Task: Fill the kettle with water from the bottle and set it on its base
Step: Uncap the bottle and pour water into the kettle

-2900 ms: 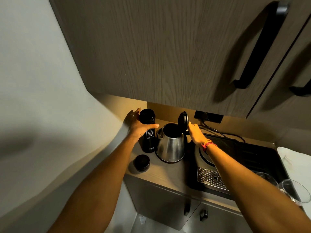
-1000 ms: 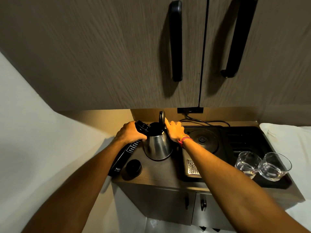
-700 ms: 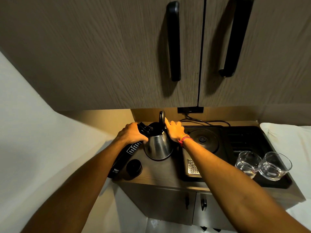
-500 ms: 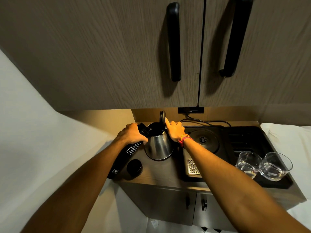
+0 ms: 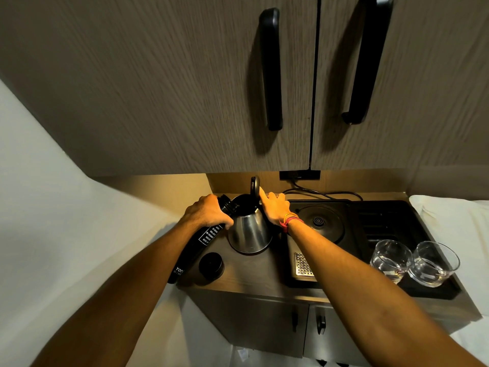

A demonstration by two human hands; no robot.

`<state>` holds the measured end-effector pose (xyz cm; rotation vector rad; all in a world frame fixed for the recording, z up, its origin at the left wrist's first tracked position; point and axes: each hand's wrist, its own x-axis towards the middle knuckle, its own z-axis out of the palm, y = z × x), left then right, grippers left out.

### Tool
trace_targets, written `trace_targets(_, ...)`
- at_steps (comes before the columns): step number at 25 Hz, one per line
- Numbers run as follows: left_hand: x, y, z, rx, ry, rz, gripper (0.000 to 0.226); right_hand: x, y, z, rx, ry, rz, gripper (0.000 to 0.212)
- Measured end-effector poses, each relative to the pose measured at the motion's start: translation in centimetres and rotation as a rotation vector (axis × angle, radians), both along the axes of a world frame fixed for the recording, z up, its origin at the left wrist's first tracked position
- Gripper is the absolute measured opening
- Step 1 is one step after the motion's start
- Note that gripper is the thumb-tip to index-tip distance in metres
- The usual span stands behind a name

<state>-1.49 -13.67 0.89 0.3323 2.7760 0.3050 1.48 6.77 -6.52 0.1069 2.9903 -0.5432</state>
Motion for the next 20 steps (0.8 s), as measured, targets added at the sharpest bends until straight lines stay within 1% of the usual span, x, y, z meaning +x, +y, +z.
trace_targets(7,-0.4,0.3,-0.1,-0.041,0.016,-0.022,0.064,0.0,0.0,0.0,-0.004,-0.009,0.01,0.063)
trace_targets(11,-0.7,0.1,-0.4,-0.014,0.022,-0.014,0.068,0.1,0.1,0.0,-0.004,-0.008,0.011,0.063)
trace_targets(15,-1.0,-0.2,-0.7,0.133,0.038,0.038,0.075,0.1,0.0,0.0,0.001,-0.013,0.005,0.062)
trace_targets(18,-1.3,-0.7,-1.3,0.301,0.083,0.087,0.072,0.1,0.0,0.1,-0.003,-0.007,0.002,0.062)
trace_targets(20,-1.5,-1.4,-1.7,0.428,0.108,0.129,0.077,0.1,0.0,0.1,-0.008,-0.017,0.005,0.063)
